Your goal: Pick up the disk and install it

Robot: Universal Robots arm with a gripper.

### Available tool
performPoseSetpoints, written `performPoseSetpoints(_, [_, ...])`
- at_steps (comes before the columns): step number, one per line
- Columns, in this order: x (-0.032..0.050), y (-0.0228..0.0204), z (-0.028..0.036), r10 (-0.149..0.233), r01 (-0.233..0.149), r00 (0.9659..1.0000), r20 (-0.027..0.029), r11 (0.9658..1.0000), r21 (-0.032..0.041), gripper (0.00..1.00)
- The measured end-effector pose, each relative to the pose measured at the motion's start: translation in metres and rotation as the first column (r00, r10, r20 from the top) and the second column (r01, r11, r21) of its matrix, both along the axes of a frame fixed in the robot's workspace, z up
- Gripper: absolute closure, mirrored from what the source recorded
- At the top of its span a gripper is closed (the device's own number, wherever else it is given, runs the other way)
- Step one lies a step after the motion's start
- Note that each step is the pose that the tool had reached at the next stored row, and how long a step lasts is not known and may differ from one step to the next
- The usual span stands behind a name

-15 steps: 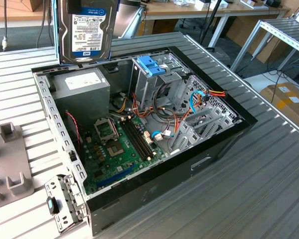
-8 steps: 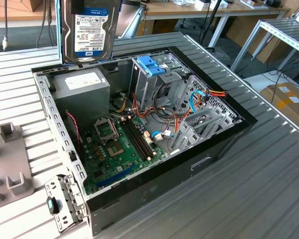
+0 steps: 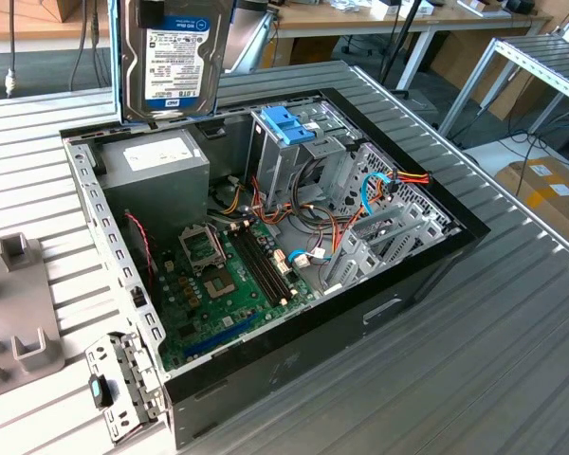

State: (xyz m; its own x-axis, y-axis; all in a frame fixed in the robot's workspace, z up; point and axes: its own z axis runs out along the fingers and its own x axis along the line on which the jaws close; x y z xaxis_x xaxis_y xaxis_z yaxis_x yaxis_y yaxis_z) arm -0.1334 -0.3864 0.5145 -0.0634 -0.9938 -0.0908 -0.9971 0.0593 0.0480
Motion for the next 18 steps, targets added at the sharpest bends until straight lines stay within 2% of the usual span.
performPoseSetpoints(18, [0.006,-0.0044,-0.0005,0.0,0.0,1.0,0.0,1.0,0.0,0.63])
